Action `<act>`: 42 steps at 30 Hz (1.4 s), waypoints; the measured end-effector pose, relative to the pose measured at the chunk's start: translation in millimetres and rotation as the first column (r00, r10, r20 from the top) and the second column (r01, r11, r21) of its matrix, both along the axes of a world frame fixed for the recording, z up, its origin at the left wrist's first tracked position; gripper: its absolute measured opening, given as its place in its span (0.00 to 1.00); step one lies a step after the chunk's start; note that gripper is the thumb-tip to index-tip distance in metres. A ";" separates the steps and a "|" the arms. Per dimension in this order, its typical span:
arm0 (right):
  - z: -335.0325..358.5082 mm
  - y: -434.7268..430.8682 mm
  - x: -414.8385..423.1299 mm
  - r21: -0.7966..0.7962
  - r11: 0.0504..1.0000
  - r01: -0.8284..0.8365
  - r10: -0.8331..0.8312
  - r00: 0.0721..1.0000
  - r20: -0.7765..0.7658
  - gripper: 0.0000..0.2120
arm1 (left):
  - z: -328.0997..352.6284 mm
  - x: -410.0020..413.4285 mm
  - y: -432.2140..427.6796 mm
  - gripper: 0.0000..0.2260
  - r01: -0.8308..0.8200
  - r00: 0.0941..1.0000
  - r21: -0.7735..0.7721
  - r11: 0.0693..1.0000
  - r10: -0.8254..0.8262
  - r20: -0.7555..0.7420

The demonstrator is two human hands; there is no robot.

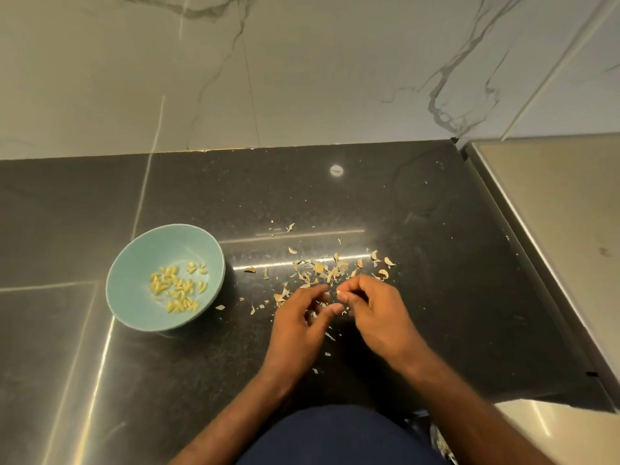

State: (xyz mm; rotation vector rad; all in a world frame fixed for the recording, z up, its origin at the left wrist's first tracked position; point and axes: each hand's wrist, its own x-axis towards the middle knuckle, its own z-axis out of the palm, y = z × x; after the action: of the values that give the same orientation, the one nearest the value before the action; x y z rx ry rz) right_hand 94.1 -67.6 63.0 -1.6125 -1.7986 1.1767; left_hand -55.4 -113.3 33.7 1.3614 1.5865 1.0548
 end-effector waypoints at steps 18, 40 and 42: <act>36.4 -15.7 -13.0 0.159 0.986 -0.045 0.065 0.990 -0.125 0.09 | 52.3 -25.4 1.1 0.07 0.055 0.895 -0.202 0.978 0.042 0.445; 46.7 -9.2 -32.3 0.202 0.979 -0.023 0.064 0.978 -0.200 0.04 | 70.7 -27.4 -1.8 0.04 -0.194 0.921 -0.140 0.971 0.229 0.315; 45.2 -10.3 -30.0 0.338 0.940 -0.046 0.100 0.985 -0.143 0.04 | 70.6 -25.3 -1.2 0.03 -0.185 0.919 -0.139 0.973 0.221 0.328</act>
State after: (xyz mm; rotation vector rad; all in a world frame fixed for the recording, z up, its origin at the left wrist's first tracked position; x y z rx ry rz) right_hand 64.1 -78.0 108.1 -1.2341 -1.8503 0.9376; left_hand -80.7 -114.5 104.3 0.8973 1.5172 1.2379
